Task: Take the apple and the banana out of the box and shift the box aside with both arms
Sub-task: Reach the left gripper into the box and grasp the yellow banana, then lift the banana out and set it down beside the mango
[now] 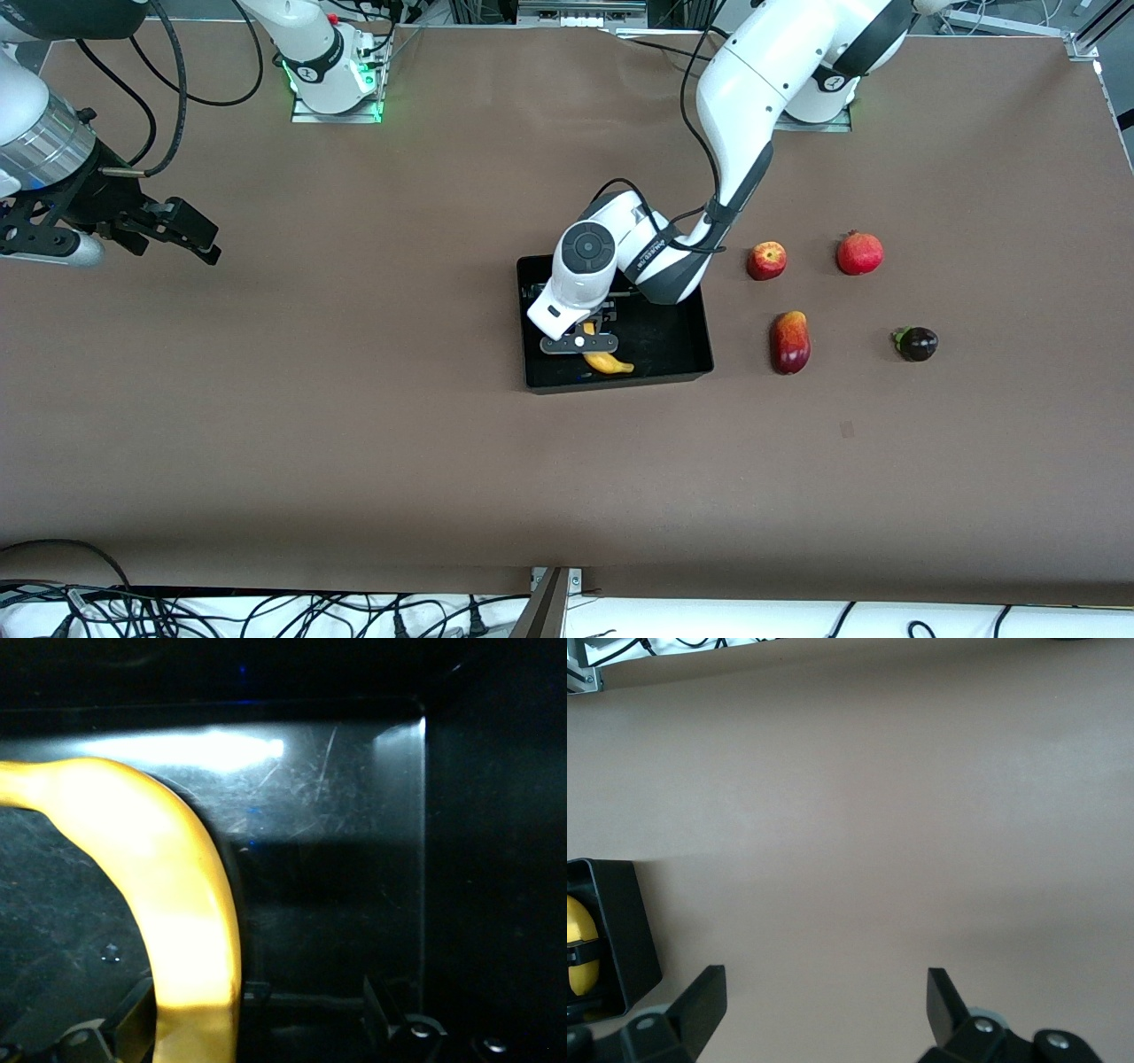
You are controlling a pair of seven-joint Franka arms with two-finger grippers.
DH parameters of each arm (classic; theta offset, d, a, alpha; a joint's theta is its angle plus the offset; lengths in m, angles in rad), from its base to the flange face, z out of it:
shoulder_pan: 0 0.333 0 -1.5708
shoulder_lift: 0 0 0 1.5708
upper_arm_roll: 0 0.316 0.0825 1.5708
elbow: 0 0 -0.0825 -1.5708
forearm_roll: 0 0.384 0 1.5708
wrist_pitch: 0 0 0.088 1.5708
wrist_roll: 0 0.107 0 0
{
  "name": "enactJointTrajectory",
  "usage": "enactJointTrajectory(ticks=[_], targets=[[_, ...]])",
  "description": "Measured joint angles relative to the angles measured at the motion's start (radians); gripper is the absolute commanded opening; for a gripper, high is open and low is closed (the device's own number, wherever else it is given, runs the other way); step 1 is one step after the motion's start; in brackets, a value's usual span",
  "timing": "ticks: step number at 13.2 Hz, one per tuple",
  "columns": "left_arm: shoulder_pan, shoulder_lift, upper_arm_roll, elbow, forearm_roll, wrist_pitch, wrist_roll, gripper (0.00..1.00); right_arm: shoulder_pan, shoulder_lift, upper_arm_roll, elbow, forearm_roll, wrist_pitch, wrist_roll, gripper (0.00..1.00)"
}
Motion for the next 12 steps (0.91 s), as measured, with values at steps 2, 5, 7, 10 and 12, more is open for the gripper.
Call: enactJointTrajectory(ticks=[2, 5, 7, 10, 12], targets=[[0.000, 0.005, 0.008, -0.002, 0.018, -0.002, -0.001, 0.44, 0.000, 0.000, 0.000, 0.000, 0.000, 0.000, 0.000, 1.00], [0.000, 0.015, 0.011, -0.006, 0.021, -0.005, -0.001, 0.00, 0.000, 0.000, 0.000, 0.000, 0.000, 0.000, 0.000, 1.00], [0.002, 0.007, 0.011, -0.003, 0.021, -0.013, -0.002, 0.00, 0.000, 0.000, 0.000, 0.000, 0.000, 0.000, 0.000, 1.00], [0.015, -0.024, 0.013, 0.011, 0.021, -0.121, -0.002, 0.00, 0.000, 0.000, 0.000, 0.000, 0.000, 0.000, 0.000, 1.00], [0.034, -0.081, 0.015, 0.025, 0.021, -0.222, -0.002, 0.00, 0.000, 0.000, 0.000, 0.000, 0.000, 0.000, 0.000, 1.00]])
